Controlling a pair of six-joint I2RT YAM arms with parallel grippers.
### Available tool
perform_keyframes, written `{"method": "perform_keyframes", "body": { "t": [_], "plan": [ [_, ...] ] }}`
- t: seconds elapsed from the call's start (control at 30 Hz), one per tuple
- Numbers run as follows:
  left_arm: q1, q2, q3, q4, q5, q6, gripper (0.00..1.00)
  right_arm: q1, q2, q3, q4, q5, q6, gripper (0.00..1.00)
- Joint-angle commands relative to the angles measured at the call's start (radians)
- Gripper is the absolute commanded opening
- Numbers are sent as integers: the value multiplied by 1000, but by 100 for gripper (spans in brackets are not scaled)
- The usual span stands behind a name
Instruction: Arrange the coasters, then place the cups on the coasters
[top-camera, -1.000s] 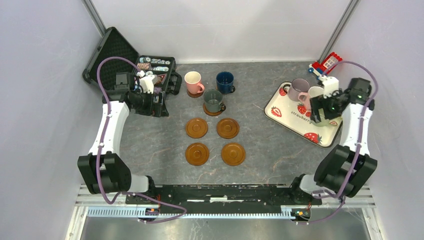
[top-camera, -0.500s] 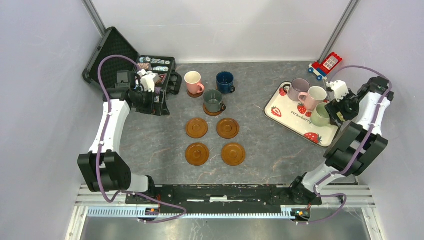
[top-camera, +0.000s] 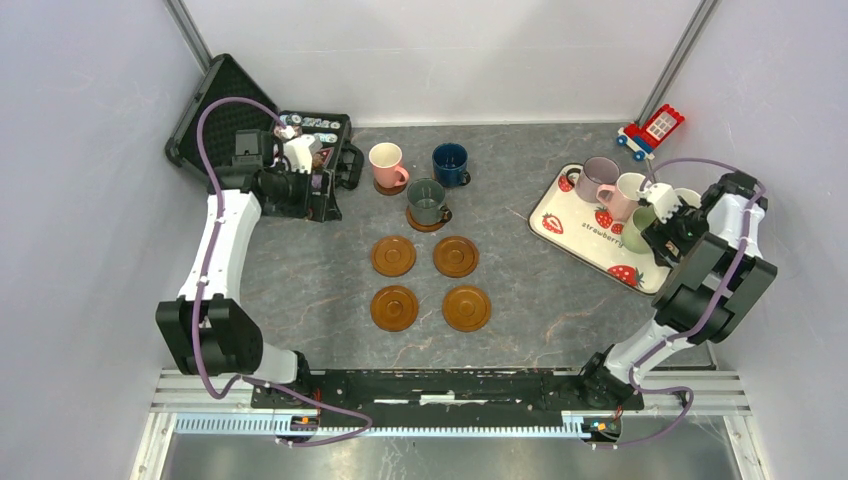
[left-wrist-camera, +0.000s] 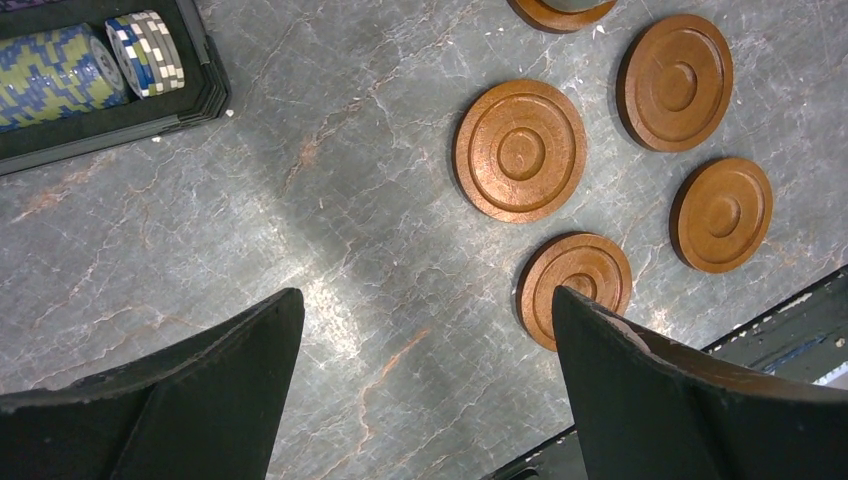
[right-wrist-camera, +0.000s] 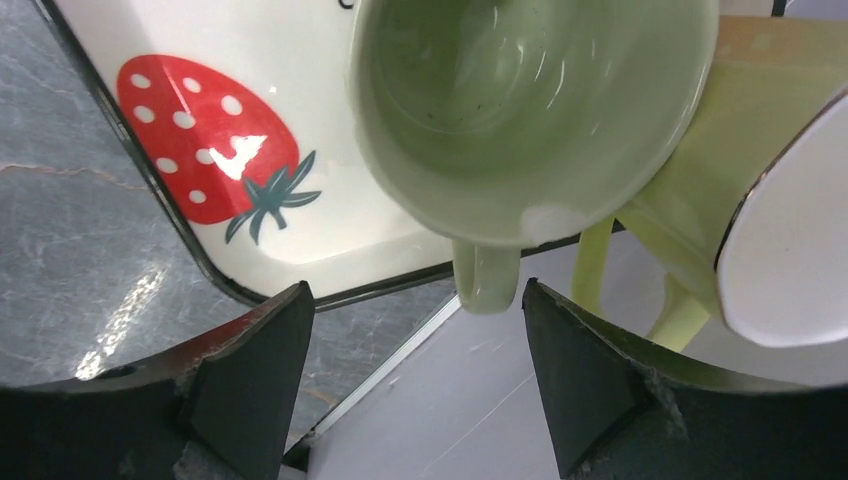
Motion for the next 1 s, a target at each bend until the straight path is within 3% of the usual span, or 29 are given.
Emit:
{"method": "perform_keyframes", "body": {
  "t": [0.0, 0.33, 0.6, 0.8, 0.97],
  "plan": [
    [-14, 15, 50, -8, -1, -5, 100, -2, 40, 18, 66, -11, -47, 82],
    [-17, 34, 54, -8, -18, 8, 100, 6, 76, 7, 57, -91, -19, 65],
    [-17, 55, 48, 6, -27, 6, 100, 13, 51, -48, 169, -64, 108, 35],
    [-17, 53, 28, 28, -16, -5, 100, 6, -15, -60, 156, -56, 132, 3],
    [-17, 33, -10, 61, -2, -28, 100, 0, -127, -96, 116, -84, 133, 0]
  ]
}}
